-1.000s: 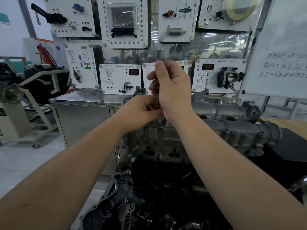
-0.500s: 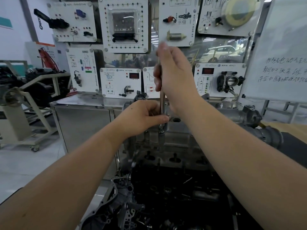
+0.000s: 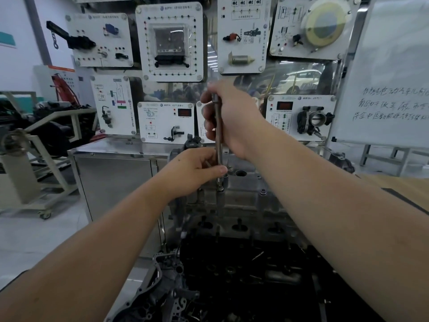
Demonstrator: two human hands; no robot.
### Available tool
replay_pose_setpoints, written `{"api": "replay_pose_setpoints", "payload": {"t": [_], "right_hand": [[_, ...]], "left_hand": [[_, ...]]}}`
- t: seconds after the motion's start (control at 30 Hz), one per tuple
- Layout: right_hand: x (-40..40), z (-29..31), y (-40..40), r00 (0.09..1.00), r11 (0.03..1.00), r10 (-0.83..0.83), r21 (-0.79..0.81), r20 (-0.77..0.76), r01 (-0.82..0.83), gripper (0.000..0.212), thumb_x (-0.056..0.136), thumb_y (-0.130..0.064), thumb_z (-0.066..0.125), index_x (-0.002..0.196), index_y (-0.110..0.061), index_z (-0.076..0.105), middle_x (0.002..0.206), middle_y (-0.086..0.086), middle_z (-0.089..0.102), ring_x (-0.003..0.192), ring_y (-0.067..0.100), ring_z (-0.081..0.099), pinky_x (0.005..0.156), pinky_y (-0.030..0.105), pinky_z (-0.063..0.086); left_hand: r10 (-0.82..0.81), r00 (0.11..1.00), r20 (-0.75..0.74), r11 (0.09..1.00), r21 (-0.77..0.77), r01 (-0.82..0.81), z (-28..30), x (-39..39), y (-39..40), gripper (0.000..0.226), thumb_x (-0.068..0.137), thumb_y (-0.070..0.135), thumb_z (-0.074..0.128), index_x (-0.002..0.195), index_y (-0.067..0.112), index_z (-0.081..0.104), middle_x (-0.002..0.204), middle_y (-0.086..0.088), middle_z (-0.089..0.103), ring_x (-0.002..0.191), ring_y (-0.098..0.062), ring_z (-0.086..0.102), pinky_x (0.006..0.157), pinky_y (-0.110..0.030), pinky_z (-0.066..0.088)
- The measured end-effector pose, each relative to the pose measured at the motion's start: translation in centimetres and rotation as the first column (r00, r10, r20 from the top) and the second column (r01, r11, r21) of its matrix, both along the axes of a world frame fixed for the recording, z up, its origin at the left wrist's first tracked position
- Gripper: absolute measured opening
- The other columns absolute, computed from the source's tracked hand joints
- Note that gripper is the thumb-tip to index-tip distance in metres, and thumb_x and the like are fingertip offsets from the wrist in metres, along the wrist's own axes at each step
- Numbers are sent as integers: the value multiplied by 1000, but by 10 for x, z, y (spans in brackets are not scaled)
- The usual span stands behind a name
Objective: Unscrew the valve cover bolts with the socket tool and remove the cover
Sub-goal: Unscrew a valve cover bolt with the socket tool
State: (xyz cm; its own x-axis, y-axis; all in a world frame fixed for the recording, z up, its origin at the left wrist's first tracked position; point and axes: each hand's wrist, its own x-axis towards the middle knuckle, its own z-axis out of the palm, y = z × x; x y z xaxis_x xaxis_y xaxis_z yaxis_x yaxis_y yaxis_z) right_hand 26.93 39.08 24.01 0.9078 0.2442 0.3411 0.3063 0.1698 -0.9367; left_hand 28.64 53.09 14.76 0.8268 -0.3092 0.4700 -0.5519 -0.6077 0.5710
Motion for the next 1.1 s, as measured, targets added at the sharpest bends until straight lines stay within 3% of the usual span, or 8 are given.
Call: {"api": "replay_pose_setpoints", "payload": {"t": [0.2,0.3,0.37,0.47,0.63,0.8,0.9,1.1], "right_hand": [[1,-10,14,974,982,-172,108,145,157,38,98,-22,40,61,-20,42,54,-1,33,47,14,26,44,25,26],[5,-7,5,990,989,113,83,79,-119,49,103,-34,38,56,-23,38,48,-6,27,44,14,16,43,22,18],[8,-4,0,979,979,198,50,42,-199,52,104,-39,37,54,-24,38,48,-7,24,44,14,14,44,22,16],[6,-6,2,991,989,127,72,41,-130,45,104,-35,41,61,-23,41,48,-6,28,44,14,18,45,25,18],[0,-10,16,936,970,-245,49,253,240,33,98,-17,44,66,-13,51,54,0,43,54,19,35,51,33,30],[1,-4,13,980,988,-143,86,139,132,35,93,-15,38,59,-22,37,51,-3,31,46,14,21,46,26,20],[2,-1,6,996,997,55,57,76,-59,33,95,-19,37,62,-22,34,48,-6,26,45,14,15,46,25,14],[1,-11,13,975,991,-105,99,197,87,30,96,-15,43,67,-17,49,54,-1,40,47,14,30,47,30,28]], "left_hand": [[5,1000,-23,1000,22,-5,0,-2,-2,46,77,71,54,103,37,69,81,7,69,64,-7,60,68,-28,51],[-42,998,-49,999,-9,42,2,-3,-2,22,88,57,58,105,47,67,80,21,67,76,-5,64,80,-33,53],[-65,997,-47,998,-26,64,3,-1,-1,10,95,42,65,103,39,69,80,13,68,76,-5,63,81,-37,55],[-32,999,-44,999,-5,32,4,0,0,9,97,38,68,98,30,72,85,0,70,72,-9,63,73,-32,54],[-1,1000,-16,1000,-3,1,3,0,-4,19,93,44,69,104,29,72,83,3,70,63,-2,58,61,-13,45],[-51,997,-58,999,-17,50,3,-1,-2,6,97,39,66,100,41,72,81,13,71,70,-1,64,68,-13,50],[-73,993,-88,996,-48,69,5,0,0,10,94,35,70,95,45,72,82,14,73,78,-6,69,79,-29,57],[-25,998,-49,999,-38,24,3,0,-1,10,93,43,71,96,33,72,83,1,73,69,-16,65,69,-31,53]]}}
